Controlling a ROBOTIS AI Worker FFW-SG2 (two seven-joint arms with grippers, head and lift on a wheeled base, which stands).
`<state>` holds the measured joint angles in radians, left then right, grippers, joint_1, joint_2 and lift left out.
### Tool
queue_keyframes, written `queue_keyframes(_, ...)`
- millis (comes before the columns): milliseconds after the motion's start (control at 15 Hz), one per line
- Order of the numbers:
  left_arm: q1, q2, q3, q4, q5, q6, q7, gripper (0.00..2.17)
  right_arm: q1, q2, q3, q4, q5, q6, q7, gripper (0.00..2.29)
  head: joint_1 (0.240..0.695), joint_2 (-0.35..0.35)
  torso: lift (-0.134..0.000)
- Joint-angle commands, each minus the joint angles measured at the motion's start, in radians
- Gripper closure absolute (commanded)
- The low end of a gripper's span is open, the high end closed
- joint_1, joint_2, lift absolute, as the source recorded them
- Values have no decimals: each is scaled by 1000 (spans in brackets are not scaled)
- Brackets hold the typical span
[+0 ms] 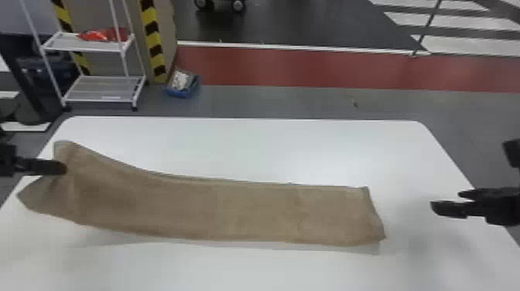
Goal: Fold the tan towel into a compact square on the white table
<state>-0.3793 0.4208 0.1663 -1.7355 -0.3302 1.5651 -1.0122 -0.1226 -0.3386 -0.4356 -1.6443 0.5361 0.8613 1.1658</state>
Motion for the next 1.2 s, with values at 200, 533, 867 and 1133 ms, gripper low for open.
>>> queue_keyframes(200, -35, -5, -39, -292, -10, 6, -39, 2145, 0, 0, 1, -2, -8, 3, 0, 130, 695, -97, -123)
queue_keyframes(533, -26, -149, -284, -472, -115, 6, -39, 2145, 11, -4, 3, -14, -8, 9, 2, 130, 695, -205, -123)
queue_keyframes(867, -12, -283, -551, -461, -305, 6, -45, 2142, 38, -25, -22, -15, -34, 0, 3, 130, 695, -350, -123)
queue_keyframes(1133, 0, -321, -708, -407, -437, 6, -89, 2098, 40, -28, -26, 5, -41, -43, 2, 130, 695, -350, -123)
